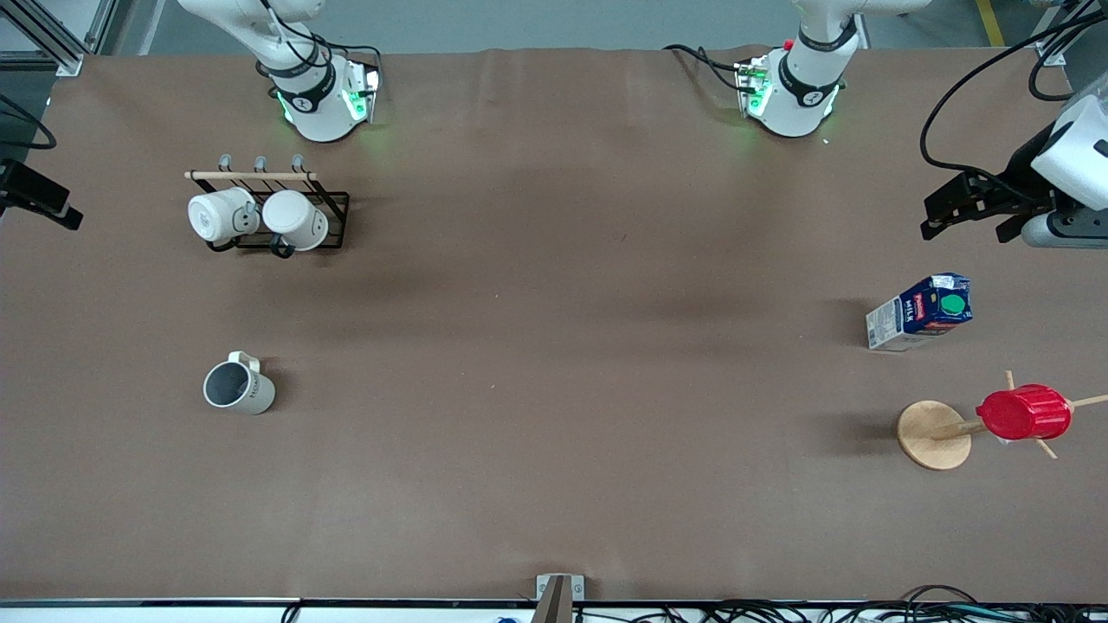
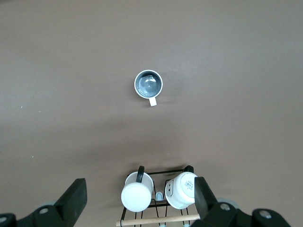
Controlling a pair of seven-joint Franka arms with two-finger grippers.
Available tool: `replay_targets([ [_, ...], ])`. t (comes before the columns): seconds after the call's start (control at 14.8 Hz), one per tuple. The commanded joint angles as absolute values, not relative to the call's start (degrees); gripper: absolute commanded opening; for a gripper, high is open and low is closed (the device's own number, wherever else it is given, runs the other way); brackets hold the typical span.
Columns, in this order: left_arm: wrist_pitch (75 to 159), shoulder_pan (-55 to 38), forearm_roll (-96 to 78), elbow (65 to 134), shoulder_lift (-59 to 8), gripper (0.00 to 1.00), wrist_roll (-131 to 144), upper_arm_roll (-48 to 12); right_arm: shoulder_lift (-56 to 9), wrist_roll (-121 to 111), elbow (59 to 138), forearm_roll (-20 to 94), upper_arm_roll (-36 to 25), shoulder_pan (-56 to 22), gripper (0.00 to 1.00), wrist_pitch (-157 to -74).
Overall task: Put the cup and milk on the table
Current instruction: 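Reach the right gripper to the white mug while the left gripper reaches the milk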
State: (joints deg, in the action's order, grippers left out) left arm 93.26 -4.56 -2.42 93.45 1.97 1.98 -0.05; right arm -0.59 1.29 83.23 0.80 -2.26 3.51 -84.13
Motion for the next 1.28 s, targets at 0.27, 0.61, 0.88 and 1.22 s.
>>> replay_targets([
  [0.27,92.8,-4.5,-3.2,92.5,1.1,0.98,0.9,0.4,-0.8,1.8,82.7,0.3,-1.9,4.0,1.0,-83.6],
  [0.61,93.8,-4.4,-3.0,92.6,0.2,0.99,0.9,0.4,-1.0,1.1,83.1,0.4,-2.0,4.0,1.0,-84.1],
  [0.88,95.8,-3.0,-1.9,92.6,-2.3,0.99,0.9,0.5,-6.0,-2.5,84.7,0.3,-2.1,4.1,1.0,-89.2],
  [1.22,101.7,1.0,-0.4,95.8,-6.5,0.98,-2.0,0.4,-11.6,-9.1,96.6,0.2,-2.3,4.6,1.0,-107.0],
])
